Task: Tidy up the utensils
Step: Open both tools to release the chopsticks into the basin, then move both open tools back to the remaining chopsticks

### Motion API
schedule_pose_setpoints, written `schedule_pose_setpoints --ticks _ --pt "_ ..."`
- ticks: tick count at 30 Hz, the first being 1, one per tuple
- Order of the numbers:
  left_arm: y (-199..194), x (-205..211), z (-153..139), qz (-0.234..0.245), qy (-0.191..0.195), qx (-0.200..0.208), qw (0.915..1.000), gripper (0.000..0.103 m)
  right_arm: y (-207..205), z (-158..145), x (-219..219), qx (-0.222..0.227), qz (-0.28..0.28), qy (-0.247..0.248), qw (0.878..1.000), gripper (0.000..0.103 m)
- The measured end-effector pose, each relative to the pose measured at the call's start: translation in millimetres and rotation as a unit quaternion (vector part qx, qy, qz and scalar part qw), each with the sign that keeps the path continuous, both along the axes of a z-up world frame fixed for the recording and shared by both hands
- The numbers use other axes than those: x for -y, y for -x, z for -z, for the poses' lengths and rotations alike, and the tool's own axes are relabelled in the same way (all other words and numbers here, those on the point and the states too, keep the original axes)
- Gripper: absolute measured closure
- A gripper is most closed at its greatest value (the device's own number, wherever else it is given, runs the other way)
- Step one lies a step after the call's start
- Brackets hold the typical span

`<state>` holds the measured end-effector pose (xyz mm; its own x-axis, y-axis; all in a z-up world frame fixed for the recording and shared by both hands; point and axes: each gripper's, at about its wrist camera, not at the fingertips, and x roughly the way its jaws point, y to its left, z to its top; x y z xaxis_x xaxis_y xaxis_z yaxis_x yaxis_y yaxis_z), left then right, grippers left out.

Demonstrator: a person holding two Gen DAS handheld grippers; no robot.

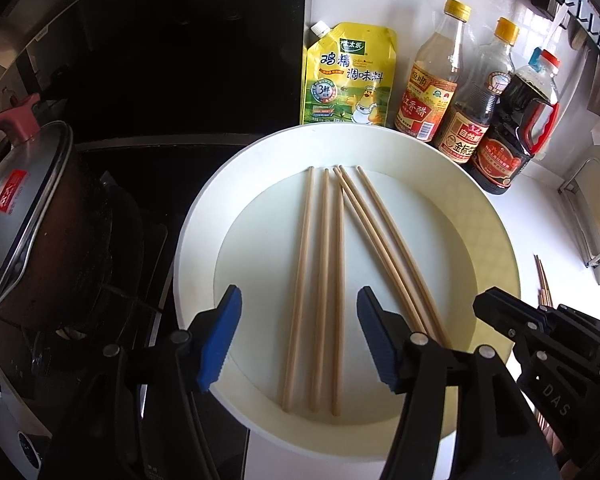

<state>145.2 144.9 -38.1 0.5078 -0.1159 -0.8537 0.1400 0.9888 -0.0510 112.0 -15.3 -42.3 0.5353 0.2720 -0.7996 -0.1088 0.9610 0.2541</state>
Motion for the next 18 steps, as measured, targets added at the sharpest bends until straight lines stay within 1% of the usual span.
schedule_pose_setpoints --ticks 13,18 --pt "46.6 27.2 -14.4 0.010 0.002 0.006 0.9999 0.040 50.7 -12.2 32.1 0.004 0.001 0.006 1.000 0.092" --pt "65.0 45.8 -17.3 0.018 -0.001 0.007 0.9998 0.039 73.4 -14.3 51.9 0.005 0.011 0.010 1.000 0.087"
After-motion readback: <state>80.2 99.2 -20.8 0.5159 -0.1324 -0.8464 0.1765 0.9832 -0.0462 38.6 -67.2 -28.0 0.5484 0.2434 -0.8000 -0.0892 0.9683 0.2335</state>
